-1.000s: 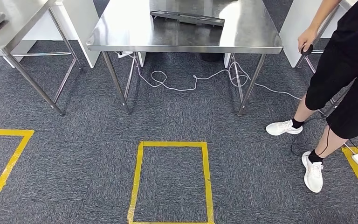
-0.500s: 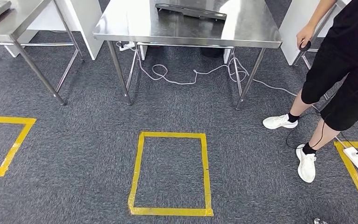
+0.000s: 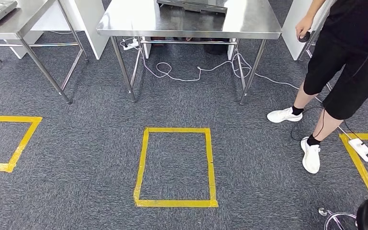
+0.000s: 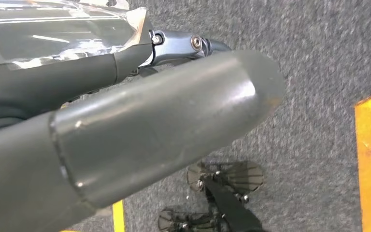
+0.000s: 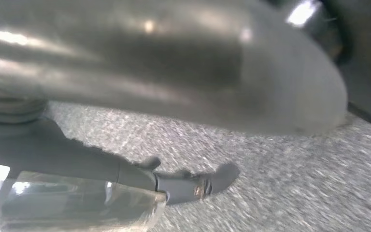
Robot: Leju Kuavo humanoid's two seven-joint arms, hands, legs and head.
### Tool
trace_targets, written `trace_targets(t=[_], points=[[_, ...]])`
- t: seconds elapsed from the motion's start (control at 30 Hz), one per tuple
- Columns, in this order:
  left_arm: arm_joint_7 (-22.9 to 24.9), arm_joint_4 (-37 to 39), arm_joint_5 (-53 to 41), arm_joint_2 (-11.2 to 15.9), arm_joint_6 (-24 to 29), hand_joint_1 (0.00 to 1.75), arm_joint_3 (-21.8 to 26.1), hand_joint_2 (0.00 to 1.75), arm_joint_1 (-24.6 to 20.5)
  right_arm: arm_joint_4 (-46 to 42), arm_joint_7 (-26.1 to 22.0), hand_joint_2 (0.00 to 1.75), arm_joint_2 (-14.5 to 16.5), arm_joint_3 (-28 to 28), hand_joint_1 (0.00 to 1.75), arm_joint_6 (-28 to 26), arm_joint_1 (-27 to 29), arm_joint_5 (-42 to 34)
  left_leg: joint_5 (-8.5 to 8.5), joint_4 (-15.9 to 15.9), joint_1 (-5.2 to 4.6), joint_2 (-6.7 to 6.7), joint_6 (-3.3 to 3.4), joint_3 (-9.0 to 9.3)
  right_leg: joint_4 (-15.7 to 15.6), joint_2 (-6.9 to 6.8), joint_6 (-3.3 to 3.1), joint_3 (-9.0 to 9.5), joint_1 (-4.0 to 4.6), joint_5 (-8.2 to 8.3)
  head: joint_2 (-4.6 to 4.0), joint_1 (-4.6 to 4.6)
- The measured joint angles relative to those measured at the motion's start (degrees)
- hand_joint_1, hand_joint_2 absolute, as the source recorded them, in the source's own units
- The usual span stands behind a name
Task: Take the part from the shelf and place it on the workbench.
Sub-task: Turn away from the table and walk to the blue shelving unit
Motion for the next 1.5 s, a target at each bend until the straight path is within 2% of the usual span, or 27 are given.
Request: trace_targets(t=[0.1,0.13,0.17,0.2,0.27,0.33,0.43,0.5,0.6,0.67,0.7,0.73,0.8,0.87,0.93,0.97,1.03,1.1,1.13,1.17,1.2,1.23,1.3,1.37,1.4,1.47,1.5], points=[[0.2,0.0,0.0,0.0,0.0,0.00,0.0,0.00,0.1,0.0,0.2,0.00,0.0,0.0,0.00,0.2,0.1,0.0,-7.44,9.4,0.45,-0.20,-0.93,-2.40,0.1,-0.41,-1.20,-0.97,0.21,1.02,0.00,-0.08],[0.3,0.0,0.0,0.0,0.1,0.00,0.0,0.00,0.1,0.0,0.2,0.00,0.1,0.0,0.00,0.3,0.1,0.1,-8.51,12.3,0.57,-0.22,-1.14,-2.88,0.2,-0.48,-1.22,-1.41,0.29,1.30,0.00,-0.09],[0.4,0.0,0.0,0.0,0.1,0.00,0.0,0.00,0.1,0.0,0.2,0.00,0.1,0.1,0.00,0.5,0.1,0.2,-8.33,13.5,0.73,-0.22,-1.30,-2.54,0.4,-0.52,-1.17,-1.86,0.31,1.52,0.00,-0.09],[0.6,0.0,0.0,0.0,0.2,0.00,0.0,0.00,0.1,0.0,0.3,0.00,0.1,0.1,0.00,0.6,0.1,0.3,-7.30,12.6,0.95,-0.21,-1.41,-1.15,0.7,-0.53,-1.09,-2.30,0.28,1.69,0.00,-0.09],[1.0,0.0,0.0,0.0,0.5,0.00,0.0,0.00,0.0,0.0,0.3,0.00,0.2,0.3,0.00,0.7,0.1,0.5,-5.08,5.8,1.45,-0.52,-1.62,3.95,1.3,-0.46,-0.93,-2.93,0.21,1.85,0.00,-0.10],[1.1,0.0,0.0,-0.1,0.7,0.00,0.0,0.00,0.0,0.0,0.3,0.00,0.2,0.4,0.00,0.7,-0.1,0.7,-4.64,-0.1,1.50,-1.42,-1.52,7.68,1.9,-0.24,-0.40,-3.64,0.34,2.04,0.00,-0.09],[1.2,0.1,0.0,-0.1,0.9,0.00,0.0,0.00,0.1,0.1,0.3,0.00,0.3,0.4,0.00,0.6,-0.3,0.7,-4.65,-1.7,1.06,-1.37,-0.53,7.77,2.1,0.37,0.83,-4.71,0.54,2.55,0.00,-0.07],[1.1,0.1,-0.1,-0.2,1.0,0.00,0.0,0.00,0.1,0.1,0.3,0.00,0.3,0.4,0.00,0.6,-0.3,0.7,-4.09,-2.1,0.94,-0.56,0.53,7.23,4.0,0.58,1.12,-5.99,0.45,1.44,0.00,0.04],[1.0,0.1,-0.4,-0.2,1.1,0.00,0.0,0.00,0.0,0.1,0.5,0.00,0.2,0.4,0.00,0.6,-0.2,0.7,-3.45,-2.3,0.62,0.78,1.62,6.25,13.9,0.57,0.46,-11.07,0.35,-3.47,0.00,0.23],[1.1,0.1,-0.6,-0.2,1.2,0.00,0.0,0.00,0.0,0.1,0.5,0.00,0.2,0.4,0.00,0.6,-0.1,0.7,-3.25,-2.3,0.39,1.79,1.88,5.82,18.9,0.55,0.69,-13.36,0.35,-4.92,0.00,0.23],[1.2,0.1,-0.6,-0.2,1.2,0.00,0.0,0.00,0.0,0.1,0.6,0.00,0.2,0.4,0.00,0.5,0.0,0.7,-3.19,-2.3,0.32,2.31,1.92,5.75,18.3,0.50,1.13,-12.85,0.35,-4.28,0.00,0.24],[1.3,0.1,-0.6,-0.3,1.2,0.00,0.0,0.00,0.0,0.1,0.6,0.00,0.2,0.4,0.00,0.5,0.0,0.7,-3.15,-2.3,0.29,2.83,1.91,5.79,15.5,0.27,1.62,-11.20,0.35,-2.90,0.00,0.23],[1.5,0.1,-0.7,-0.3,1.2,0.00,0.0,0.00,0.0,0.1,0.7,0.00,0.2,0.4,0.00,0.3,0.0,0.7,-3.18,-2.1,0.07,3.77,1.69,5.96,7.4,-1.65,2.20,-6.86,0.48,0.18,0.00,0.30],[1.6,0.1,-0.7,-0.3,1.3,0.00,0.0,0.00,0.0,0.1,0.7,0.00,0.2,0.4,0.00,0.2,-0.1,0.7,-3.27,-1.9,-0.40,4.70,1.25,6.03,2.8,-3.10,1.72,-4.95,0.62,1.80,0.00,0.24],[1.7,0.1,-0.7,-0.3,1.3,0.00,0.0,0.00,-0.1,0.1,0.7,0.00,0.3,0.4,0.00,0.1,-0.1,0.7,-3.36,-1.6,-0.56,5.67,0.93,6.07,2.4,-2.36,1.06,-5.12,0.44,2.24,0.00,0.02],[1.7,0.1,-0.7,-0.2,1.3,0.00,0.0,0.00,-0.2,0.1,0.7,0.00,0.3,0.4,0.00,0.1,0.0,0.7,-3.66,-1.3,-0.37,5.53,0.70,5.99,2.4,-1.85,0.82,-5.18,0.19,2.40,0.00,-0.03],[1.7,0.1,-0.7,-0.3,1.3,0.00,0.0,0.00,-0.2,0.1,0.7,0.00,0.4,0.4,0.00,0.1,0.1,0.7,-5.99,1.4,0.13,3.30,0.04,4.93,2.4,-0.86,0.15,-5.16,-0.08,2.81,0.00,-0.14],[1.7,0.1,-0.7,-0.3,1.3,0.00,0.0,0.00,-0.1,0.1,0.8,0.00,0.5,0.4,0.00,0.1,0.0,0.7,-10.10,8.0,0.34,0.53,-0.50,2.20,2.5,0.18,-0.39,-5.31,-0.06,3.18,0.00,-0.18],[1.7,0.1,-0.7,-0.3,1.3,0.00,0.0,0.00,0.0,0.1,0.8,0.00,0.5,0.4,0.00,0.1,0.0,0.7,-11.61,11.6,0.35,0.02,-0.61,0.72,2.5,0.80,-0.54,-5.46,-0.04,3.30,0.00,-0.17],[1.8,0.1,-0.7,-0.3,1.4,0.00,0.0,0.00,0.1,0.2,0.8,0.00,0.5,0.4,0.00,0.0,0.0,0.7,-12.11,13.9,0.37,-0.20,-0.65,-0.24,2.5,1.47,-0.60,-5.53,-0.02,3.38,0.00,-0.20],[1.8,0.1,-0.6,-0.3,1.4,0.00,0.0,0.00,0.1,0.2,0.8,0.00,0.5,0.4,0.00,0.0,0.1,0.7,-11.43,14.3,0.43,-0.31,-0.63,-0.35,2.5,2.16,-0.62,-5.51,-0.03,3.42,0.00,-0.19],[1.9,0.1,-0.6,-0.3,1.4,0.00,0.0,0.00,0.1,0.2,0.8,0.00,0.5,0.4,0.00,-0.1,0.1,0.8,-9.75,12.5,0.56,-0.55,-0.58,0.48,2.6,2.89,-0.60,-5.43,-0.04,3.42,0.00,-0.19],[1.9,0.1,-0.6,-0.3,1.5,0.00,0.0,0.00,0.1,0.2,0.8,0.00,0.6,0.4,0.00,-0.2,0.0,0.8,-5.72,5.6,1.02,-2.88,-0.52,3.62,2.8,4.35,-0.49,-5.52,0.07,3.39,0.00,-0.20],[2.0,0.1,-0.6,-0.3,1.6,0.00,0.0,0.00,0.1,0.2,0.8,0.00,0.7,0.4,0.00,-0.3,-0.3,0.9,-4.29,0.5,1.31,-5.16,-0.49,5.66,3.2,5.75,0.07,-6.16,0.26,3.49,0.00,-0.15],[2.0,0.1,-0.6,-0.3,1.7,0.00,0.0,0.00,0.1,0.2,0.8,0.00,0.7,0.4,0.00,-0.4,-0.3,1.0,-4.47,-0.2,1.21,-5.42,-0.40,5.83,3.3,6.39,0.51,-6.70,0.31,3.65,0.01,-0.14],[2.1,0.1,-0.5,-0.3,1.8,0.00,0.0,0.00,0.0,0.3,0.8,0.00,0.7,0.4,0.00,-0.4,-0.2,1.0,-4.27,-0.6,0.99,-4.17,0.16,5.70,3.4,7.22,1.38,-7.63,0.12,3.94,0.01,-0.11],[2.1,0.1,-0.5,-0.4,1.8,0.00,0.0,0.00,-0.1,0.3,0.8,0.00,0.7,0.4,0.00,-0.4,-0.1,1.0,-4.05,-0.9,0.92,-3.48,0.57,5.66,4.1,6.47,1.57,-8.20,0.15,3.57,0.01,-0.08]])
